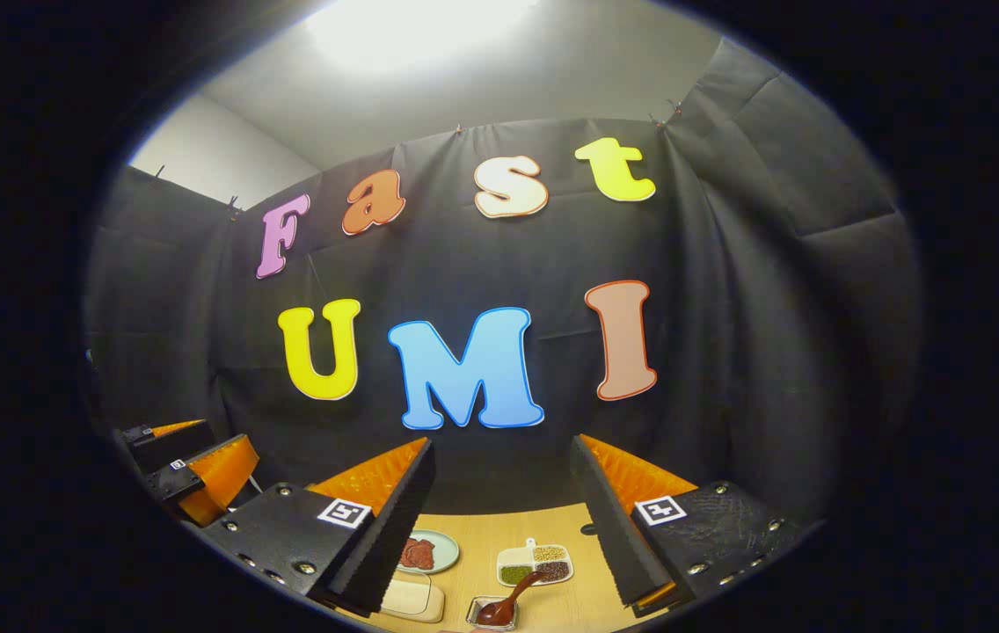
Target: Close the left gripper, press the button to open the rice cooker; take a wooden spoon from the chopstick holder with the right hand, scoop a spoonful of rice and pour it into the rice cooker, then put the wooden spoon back into the chopstick holder.
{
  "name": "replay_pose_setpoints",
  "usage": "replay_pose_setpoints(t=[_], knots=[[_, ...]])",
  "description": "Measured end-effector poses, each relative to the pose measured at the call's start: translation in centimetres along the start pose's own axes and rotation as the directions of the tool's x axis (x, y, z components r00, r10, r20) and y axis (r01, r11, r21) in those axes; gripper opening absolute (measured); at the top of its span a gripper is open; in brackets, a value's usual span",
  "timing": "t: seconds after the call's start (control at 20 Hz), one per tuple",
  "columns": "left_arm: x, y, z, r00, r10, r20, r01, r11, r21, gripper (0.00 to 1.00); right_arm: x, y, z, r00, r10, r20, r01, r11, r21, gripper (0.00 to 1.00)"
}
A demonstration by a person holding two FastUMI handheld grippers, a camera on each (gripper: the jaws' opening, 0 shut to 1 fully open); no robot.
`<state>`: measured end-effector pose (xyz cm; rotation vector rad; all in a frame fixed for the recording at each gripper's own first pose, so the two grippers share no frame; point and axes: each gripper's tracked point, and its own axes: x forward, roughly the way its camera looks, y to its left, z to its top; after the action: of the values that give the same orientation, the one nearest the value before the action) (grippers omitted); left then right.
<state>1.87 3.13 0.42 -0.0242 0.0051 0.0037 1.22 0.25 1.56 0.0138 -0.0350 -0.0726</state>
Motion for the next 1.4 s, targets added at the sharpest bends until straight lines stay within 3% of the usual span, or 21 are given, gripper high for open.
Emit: replay_pose_setpoints(t=[0.05, 0.1, 0.2, 0.45, 0.5, 0.6, 0.75, 0.9, 1.0, 1.1, 1.15, 1.2, 1.35, 1.4], knots=[[-0.1, 0.1, 0.0, 1.000, 0.001, 0.004, -0.001, 1.000, 0.006, 0.96, 0.0, 0.1, -0.1, 1.000, -0.001, -0.005, 0.001, 1.000, -0.004, 0.94], [-0.1, 0.2, 0.1, 1.000, -0.002, 0.008, 0.002, 1.000, 0.010, 1.00, 0.1, 0.2, -0.3, 1.000, -0.002, -0.009, 0.002, 1.000, -0.012, 0.94], [0.0, 0.3, 0.2, 1.000, -0.013, 0.013, 0.013, 1.000, 0.004, 0.89, 0.1, 0.2, -0.2, 1.000, -0.010, -0.007, 0.010, 1.000, -0.016, 0.94], [0.5, 1.3, -0.1, 1.000, -0.025, 0.010, 0.025, 1.000, -0.017, 1.00, 0.5, 1.0, -0.2, 1.000, -0.012, -0.004, 0.012, 1.000, -0.004, 0.94], [0.5, 1.7, -0.2, 1.000, -0.018, 0.011, 0.018, 1.000, -0.015, 0.89, 0.5, 1.1, -0.3, 1.000, -0.009, -0.007, 0.009, 1.000, -0.008, 0.94], [0.4, 2.5, -0.6, 1.000, -0.001, 0.005, 0.001, 1.000, -0.012, 0.95, 0.6, 1.5, -0.6, 1.000, 0.000, -0.011, 0.000, 1.000, -0.007, 0.94], [0.2, 3.7, -1.4, 1.000, 0.017, -0.010, -0.017, 1.000, -0.008, 0.89, 0.5, 1.9, -1.0, 1.000, 0.009, -0.017, -0.009, 1.000, -0.004, 0.94], [0.3, 5.0, -2.0, 0.999, 0.032, -0.010, -0.032, 0.999, -0.006, 1.00, 0.6, 2.3, -1.6, 0.999, 0.018, -0.028, -0.018, 1.000, -0.005, 0.94], [0.3, 5.2, -2.6, 1.000, 0.024, -0.012, -0.024, 1.000, -0.013, 0.96, 0.6, 2.4, -1.9, 0.999, 0.020, -0.030, -0.021, 1.000, -0.012, 0.94], [0.3, 5.8, -3.3, 1.000, 0.025, -0.014, -0.025, 1.000, 0.001, 1.00, 0.7, 3.0, -2.4, 0.999, 0.034, -0.039, -0.035, 0.999, -0.022, 0.94], [0.3, 6.4, -3.6, 1.000, 0.027, -0.014, -0.027, 1.000, 0.016, 0.87, 0.8, 3.1, -2.6, 0.998, 0.037, -0.044, -0.038, 0.999, -0.027, 0.94], [0.3, 6.8, -4.0, 0.999, 0.035, -0.019, -0.034, 0.999, 0.030, 0.87, 0.9, 3.2, -2.8, 0.998, 0.040, -0.050, -0.041, 0.999, -0.031, 0.94], [-0.3, 8.4, -5.9, 0.996, 0.075, -0.050, -0.073, 0.997, 0.035, 0.51, 1.0, 3.9, -3.4, 0.996, 0.056, -0.068, -0.058, 0.998, -0.031, 0.94], [-0.5, 9.0, -6.6, 0.994, 0.088, -0.064, -0.086, 0.996, 0.028, 0.43, 1.0, 4.0, -3.6, 0.996, 0.060, -0.069, -0.062, 0.998, -0.030, 0.94]])
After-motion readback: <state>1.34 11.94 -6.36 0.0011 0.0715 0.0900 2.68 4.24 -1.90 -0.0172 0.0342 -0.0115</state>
